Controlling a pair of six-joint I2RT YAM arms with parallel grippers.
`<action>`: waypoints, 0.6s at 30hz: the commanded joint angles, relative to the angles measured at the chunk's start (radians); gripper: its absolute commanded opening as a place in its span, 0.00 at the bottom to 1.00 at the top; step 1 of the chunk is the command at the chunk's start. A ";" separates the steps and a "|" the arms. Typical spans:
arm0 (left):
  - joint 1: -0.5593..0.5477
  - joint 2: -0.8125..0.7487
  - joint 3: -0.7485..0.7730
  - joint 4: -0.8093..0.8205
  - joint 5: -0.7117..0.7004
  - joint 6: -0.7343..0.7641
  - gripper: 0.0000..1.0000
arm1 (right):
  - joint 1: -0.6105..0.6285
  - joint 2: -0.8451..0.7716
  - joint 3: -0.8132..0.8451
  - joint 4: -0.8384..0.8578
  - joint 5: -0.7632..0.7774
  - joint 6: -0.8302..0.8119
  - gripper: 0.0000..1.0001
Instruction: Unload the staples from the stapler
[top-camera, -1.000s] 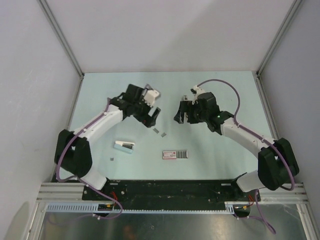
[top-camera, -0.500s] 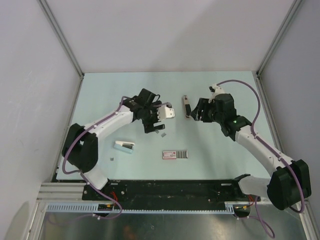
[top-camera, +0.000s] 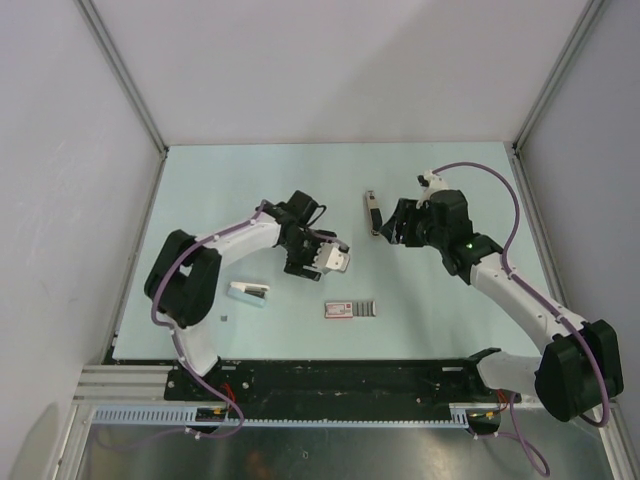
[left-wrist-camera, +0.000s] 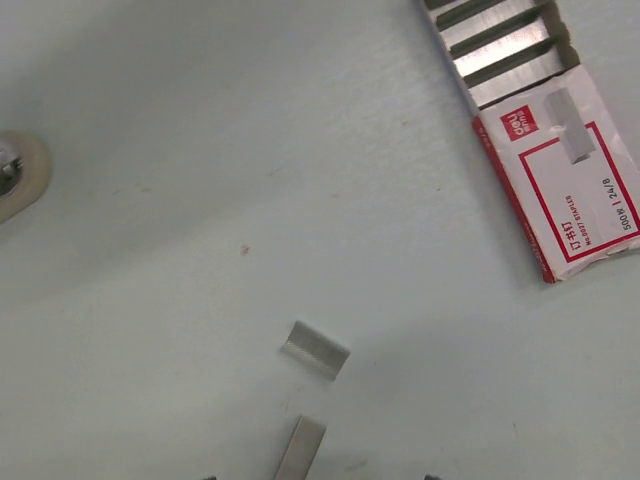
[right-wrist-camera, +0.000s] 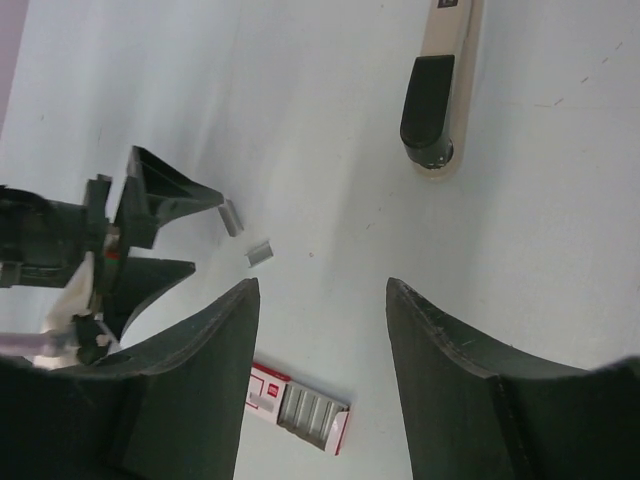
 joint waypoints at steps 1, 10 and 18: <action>-0.004 0.052 0.071 -0.051 0.036 0.134 0.76 | -0.004 -0.031 -0.011 0.064 -0.035 0.008 0.58; -0.008 0.150 0.142 -0.098 -0.006 0.162 0.60 | -0.004 -0.015 -0.011 0.090 -0.063 0.018 0.55; -0.009 0.169 0.139 -0.119 -0.026 0.171 0.53 | -0.004 -0.001 -0.011 0.101 -0.073 0.019 0.54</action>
